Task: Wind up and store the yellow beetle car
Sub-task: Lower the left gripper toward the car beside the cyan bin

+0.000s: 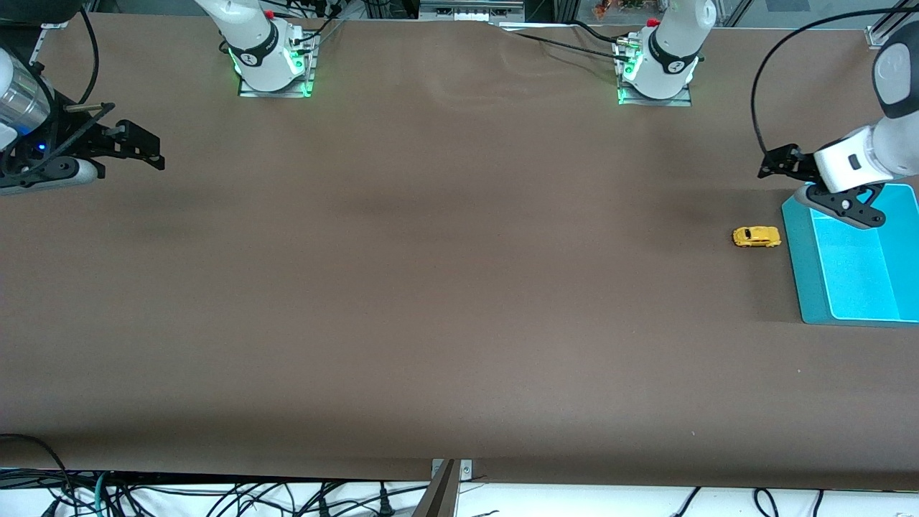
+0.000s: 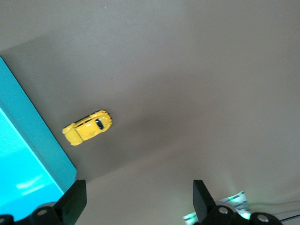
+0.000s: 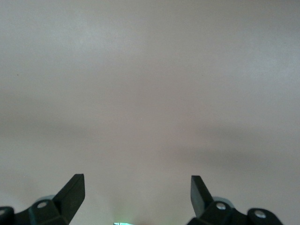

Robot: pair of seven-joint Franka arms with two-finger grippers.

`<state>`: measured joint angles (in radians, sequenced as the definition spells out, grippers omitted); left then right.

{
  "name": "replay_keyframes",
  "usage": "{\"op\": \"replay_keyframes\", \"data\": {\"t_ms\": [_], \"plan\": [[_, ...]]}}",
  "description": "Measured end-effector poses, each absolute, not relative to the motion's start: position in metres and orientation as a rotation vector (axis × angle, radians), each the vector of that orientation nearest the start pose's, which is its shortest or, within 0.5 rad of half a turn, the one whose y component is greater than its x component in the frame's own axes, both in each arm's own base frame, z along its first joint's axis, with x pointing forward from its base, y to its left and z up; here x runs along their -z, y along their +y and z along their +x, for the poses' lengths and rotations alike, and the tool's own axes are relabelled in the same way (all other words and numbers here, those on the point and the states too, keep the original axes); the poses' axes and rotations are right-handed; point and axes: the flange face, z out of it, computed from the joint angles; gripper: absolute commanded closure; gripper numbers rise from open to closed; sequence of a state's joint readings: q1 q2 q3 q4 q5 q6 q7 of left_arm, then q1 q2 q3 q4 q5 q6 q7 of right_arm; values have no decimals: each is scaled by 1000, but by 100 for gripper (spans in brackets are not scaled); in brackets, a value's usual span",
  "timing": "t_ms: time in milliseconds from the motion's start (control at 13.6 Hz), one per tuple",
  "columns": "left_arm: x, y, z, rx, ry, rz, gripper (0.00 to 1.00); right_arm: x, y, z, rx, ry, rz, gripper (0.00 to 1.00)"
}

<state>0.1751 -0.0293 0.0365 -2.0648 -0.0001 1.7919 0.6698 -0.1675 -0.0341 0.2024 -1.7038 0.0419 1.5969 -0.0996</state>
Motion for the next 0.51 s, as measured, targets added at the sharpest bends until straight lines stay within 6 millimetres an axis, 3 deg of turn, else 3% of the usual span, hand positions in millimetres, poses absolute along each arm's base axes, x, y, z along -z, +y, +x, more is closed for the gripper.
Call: {"op": "replay_keyframes", "data": {"t_ms": [220,514], "plan": [[-379,151,474,-365,955,-3128,0,-584,21,542,-107,-184,-3096,0],[-336,157,470,-341,1320,-2906,0,-583,21,542,-109,-181,-3096,0]]}}
